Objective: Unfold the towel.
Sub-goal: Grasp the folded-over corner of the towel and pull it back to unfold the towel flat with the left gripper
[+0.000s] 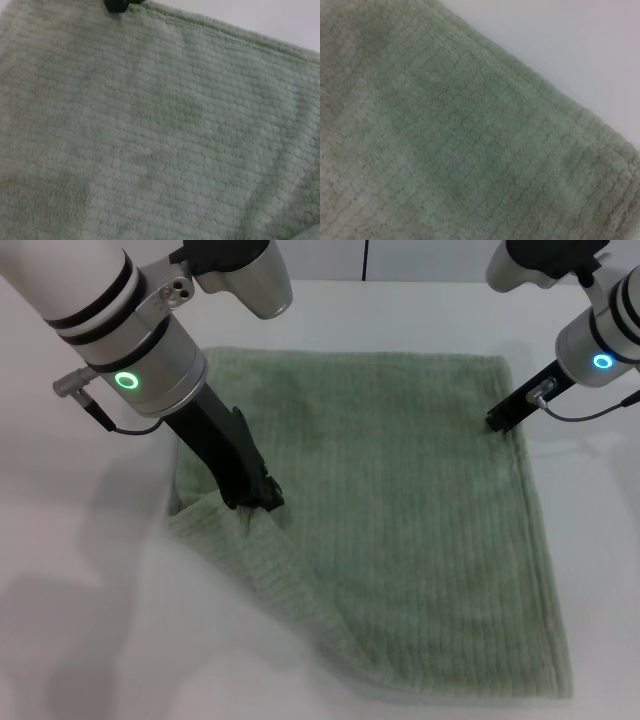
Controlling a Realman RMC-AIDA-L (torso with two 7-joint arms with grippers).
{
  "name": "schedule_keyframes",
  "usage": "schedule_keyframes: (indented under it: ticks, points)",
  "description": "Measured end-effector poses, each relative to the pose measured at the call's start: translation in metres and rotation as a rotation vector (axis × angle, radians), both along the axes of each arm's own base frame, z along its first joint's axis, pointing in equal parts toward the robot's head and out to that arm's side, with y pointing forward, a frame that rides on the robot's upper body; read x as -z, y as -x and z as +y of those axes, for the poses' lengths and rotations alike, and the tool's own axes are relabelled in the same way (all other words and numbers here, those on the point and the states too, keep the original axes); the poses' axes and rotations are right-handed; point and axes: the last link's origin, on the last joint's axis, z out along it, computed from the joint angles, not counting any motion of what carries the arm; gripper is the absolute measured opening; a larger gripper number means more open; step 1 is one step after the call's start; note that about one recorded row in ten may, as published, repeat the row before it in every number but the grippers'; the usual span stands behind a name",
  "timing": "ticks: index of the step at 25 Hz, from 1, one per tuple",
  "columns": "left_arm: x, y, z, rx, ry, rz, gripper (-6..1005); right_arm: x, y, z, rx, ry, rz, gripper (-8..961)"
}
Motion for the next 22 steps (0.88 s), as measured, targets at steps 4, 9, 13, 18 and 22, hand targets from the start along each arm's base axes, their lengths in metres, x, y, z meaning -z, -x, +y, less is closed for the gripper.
schedule_keyframes:
  ticks: [4,9,13,18,22]
  points:
    - [-0.002,0.001,-0.001,-0.001,0.001,0.010,60,0.000,-0.001,0.000,0.000,-0.001,-0.001,-1]
    - [-0.005,0.004,-0.002,-0.010,-0.004,0.042,60,0.000,-0.001,0.000,-0.001,-0.003,-0.003,-1]
    - [-0.008,0.003,-0.005,-0.012,-0.004,0.045,60,0.000,-0.001,0.000,-0.001,-0.004,-0.003,-1]
    - [-0.013,-0.001,-0.009,0.002,0.005,0.050,59,0.000,-0.002,0.000,0.000,-0.004,-0.004,-1]
    - [-0.015,-0.003,-0.012,0.001,0.019,0.058,63,0.000,-0.002,0.000,0.001,-0.004,-0.004,-1]
